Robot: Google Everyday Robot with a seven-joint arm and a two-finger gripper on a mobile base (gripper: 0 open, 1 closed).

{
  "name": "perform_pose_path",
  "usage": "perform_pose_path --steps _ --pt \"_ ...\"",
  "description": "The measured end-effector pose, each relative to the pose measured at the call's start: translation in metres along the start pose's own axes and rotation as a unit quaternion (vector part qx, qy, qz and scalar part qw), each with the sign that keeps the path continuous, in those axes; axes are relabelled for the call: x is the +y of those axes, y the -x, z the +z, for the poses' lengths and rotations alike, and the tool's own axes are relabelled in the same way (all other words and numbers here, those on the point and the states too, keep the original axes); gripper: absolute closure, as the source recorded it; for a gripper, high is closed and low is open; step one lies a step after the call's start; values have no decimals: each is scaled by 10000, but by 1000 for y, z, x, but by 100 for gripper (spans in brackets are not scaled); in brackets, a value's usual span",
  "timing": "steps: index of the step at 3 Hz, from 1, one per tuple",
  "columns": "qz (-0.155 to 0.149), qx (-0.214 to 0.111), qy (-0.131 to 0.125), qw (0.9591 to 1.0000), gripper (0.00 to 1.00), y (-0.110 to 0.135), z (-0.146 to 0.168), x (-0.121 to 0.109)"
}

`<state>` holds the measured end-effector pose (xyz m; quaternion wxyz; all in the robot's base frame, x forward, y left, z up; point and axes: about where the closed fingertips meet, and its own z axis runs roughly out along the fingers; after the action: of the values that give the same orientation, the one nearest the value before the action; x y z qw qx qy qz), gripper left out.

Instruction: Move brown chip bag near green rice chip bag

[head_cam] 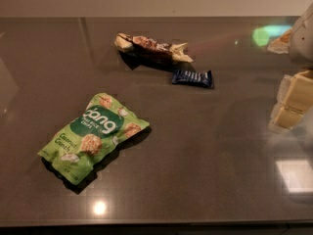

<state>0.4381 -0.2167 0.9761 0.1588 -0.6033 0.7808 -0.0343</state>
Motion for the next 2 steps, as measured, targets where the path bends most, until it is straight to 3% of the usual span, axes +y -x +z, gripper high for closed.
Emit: perform_pose_path --steps 1,2 --pt "-5 -20 -29 10000 0 1 -1 -2" --pt "-36 -258 -111 9996 0 9 3 -19"
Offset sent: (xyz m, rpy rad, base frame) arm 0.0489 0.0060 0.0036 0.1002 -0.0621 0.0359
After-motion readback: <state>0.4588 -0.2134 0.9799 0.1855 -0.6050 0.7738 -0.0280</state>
